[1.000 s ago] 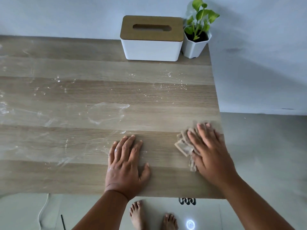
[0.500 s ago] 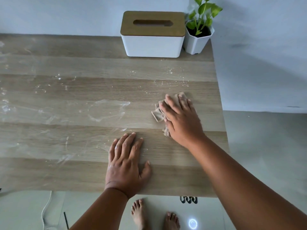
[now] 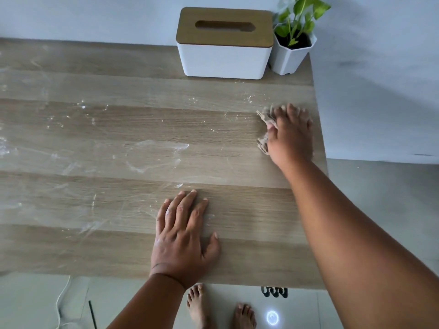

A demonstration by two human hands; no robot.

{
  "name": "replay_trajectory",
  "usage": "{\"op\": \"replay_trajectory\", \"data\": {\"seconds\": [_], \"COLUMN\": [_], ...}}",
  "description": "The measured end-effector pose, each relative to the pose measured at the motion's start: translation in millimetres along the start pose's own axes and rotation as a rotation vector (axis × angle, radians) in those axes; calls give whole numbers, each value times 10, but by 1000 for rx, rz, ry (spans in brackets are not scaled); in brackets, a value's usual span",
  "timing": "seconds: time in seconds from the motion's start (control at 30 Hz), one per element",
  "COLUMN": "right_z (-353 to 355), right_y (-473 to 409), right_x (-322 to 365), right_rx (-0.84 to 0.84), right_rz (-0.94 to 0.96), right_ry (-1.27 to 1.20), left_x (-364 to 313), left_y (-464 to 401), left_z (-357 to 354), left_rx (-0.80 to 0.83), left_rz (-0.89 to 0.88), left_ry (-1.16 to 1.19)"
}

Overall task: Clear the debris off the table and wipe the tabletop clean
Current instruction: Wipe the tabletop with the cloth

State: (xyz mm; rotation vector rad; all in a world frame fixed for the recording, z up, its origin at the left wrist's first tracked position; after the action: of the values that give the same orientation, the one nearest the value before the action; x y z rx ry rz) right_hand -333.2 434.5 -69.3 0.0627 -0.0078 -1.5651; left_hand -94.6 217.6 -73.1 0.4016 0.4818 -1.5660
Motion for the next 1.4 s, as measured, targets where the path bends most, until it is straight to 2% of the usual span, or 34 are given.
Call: {"op": "replay_trajectory", "data": {"seconds": [0.17,0.27,0.33,0.4,0.5,0.6,0.67,0.73,0.83,0.97,1.03,1.1,1.2,1.3,1.4], "right_z": [-30,-57,-70,-46,-4,27,24,41,38,43,31,30,46,58,71], "right_y": [143,570,714,624,192,-265,-458,-527,-393,77,180,92,-202,-431,-467], "right_x": [556,506,296,10,-202,18,291,588,906,818,568,296,242,571,1027], "right_rx": [32,4,-14,-23,-33,-27,-12,-19,-23,-81,-116,-113,-105,-58,-48], "right_rz": [350,591,663,577,295,71,4,35,220,429,376,225,59,35,148], "right_ry": [-4,26,54,41,5,22,26,15,32,-34,-34,-24,-20,-2,6], "left_x": [-17,-11,0,10,14,7,1,-3,-4,1,12,6,0,4,6], "left_y": [3,-2,3,7,3,5,3,-2,2,1,1,-2,-1,-1,2], "left_z": [16,15,7,-2,-4,-5,-2,0,4,-7,-14,-16,-15,-17,-14], "left_rx": [7,4,4,5,6,9,11,15,22,26,25,24,24,32,33], "left_rz": [0,1,0,-3,0,2,2,3,12,8,6,3,8,12,12], "left_ry": [-7,-5,1,7,13,8,8,5,0,1,6,13,14,7,5]}}
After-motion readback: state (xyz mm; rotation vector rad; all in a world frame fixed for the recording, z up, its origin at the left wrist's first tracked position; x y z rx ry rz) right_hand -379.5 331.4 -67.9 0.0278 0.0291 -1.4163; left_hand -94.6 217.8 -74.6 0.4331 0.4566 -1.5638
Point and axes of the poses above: each hand's wrist, its own y-axis away from the middle knuckle, its own z-axis out of the back of the hand, x = y × z, the point moved 9 cm from there along -y, towards the middle knuckle, and after that the axes turned 15 degrees about y, right-handed, at the moved point
